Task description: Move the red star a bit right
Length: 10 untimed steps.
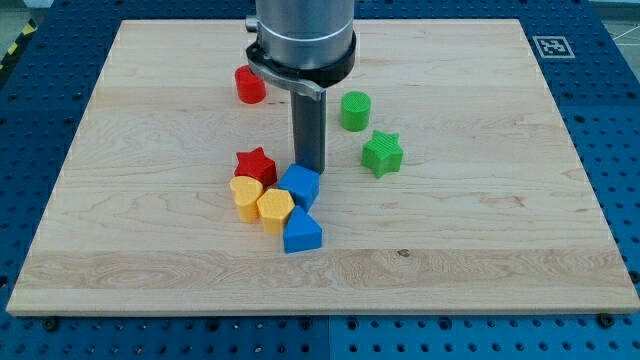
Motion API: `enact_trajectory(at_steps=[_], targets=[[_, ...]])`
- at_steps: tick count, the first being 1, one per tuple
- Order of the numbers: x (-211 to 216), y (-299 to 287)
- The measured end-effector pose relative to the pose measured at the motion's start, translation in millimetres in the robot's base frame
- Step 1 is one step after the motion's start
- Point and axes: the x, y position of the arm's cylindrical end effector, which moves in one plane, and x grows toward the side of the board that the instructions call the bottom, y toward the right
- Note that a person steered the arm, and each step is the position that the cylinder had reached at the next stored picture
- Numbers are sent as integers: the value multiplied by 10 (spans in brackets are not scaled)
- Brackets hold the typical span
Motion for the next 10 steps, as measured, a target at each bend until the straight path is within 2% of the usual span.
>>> enact_trajectory(at_steps=[2,3,4,5,8,9,10], targets=[[72,-7],[-21,24],[-488,-23],[-690,-230],[-694,-1050],[-594,-1199],[-289,-1199]])
